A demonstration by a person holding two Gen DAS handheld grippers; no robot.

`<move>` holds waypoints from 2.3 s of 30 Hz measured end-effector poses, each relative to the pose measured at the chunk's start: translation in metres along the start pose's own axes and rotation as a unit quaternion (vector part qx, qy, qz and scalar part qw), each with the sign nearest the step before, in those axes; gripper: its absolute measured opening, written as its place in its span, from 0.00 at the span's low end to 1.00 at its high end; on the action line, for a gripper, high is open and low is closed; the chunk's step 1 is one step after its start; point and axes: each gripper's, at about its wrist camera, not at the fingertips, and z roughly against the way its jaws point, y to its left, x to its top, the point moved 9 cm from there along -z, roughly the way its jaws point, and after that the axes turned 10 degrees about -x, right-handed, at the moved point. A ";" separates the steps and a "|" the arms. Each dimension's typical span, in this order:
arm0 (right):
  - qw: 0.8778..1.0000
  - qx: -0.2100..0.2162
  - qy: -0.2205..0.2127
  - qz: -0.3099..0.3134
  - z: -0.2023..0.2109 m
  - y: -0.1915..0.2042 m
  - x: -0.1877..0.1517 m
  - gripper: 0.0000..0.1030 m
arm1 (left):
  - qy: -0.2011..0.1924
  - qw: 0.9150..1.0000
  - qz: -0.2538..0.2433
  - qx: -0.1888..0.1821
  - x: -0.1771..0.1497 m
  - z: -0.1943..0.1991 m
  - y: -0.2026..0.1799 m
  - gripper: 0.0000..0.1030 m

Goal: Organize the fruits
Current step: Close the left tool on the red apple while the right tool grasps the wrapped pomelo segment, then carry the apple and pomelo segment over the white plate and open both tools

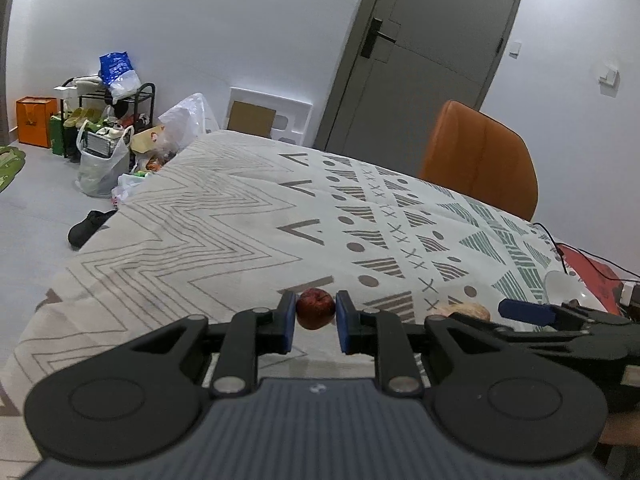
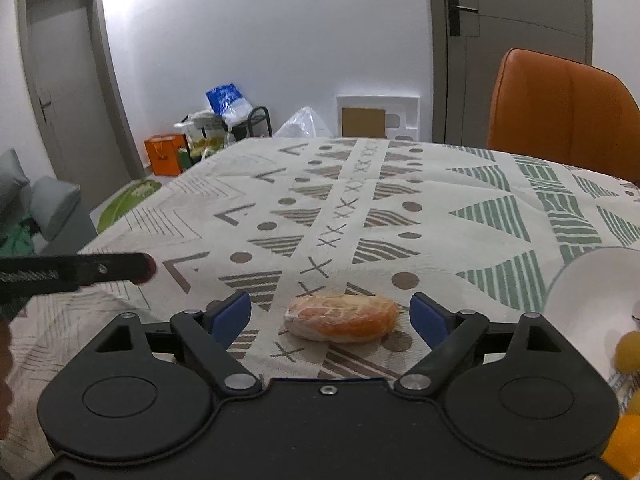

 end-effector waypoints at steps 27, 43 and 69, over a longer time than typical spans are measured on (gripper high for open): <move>0.999 -0.015 -0.027 -0.012 0.036 -0.015 0.007 0.61 | -0.002 1.000 -0.016 -0.003 0.000 0.015 -0.019 0.19; 0.996 -0.055 -0.059 -0.045 0.061 -0.072 0.013 0.61 | -0.004 0.999 -0.042 -0.034 0.000 0.006 -0.064 0.19; 0.985 -0.103 -0.083 -0.112 0.083 -0.163 -0.006 0.66 | 0.012 0.994 -0.087 -0.060 -0.010 -0.012 -0.133 0.19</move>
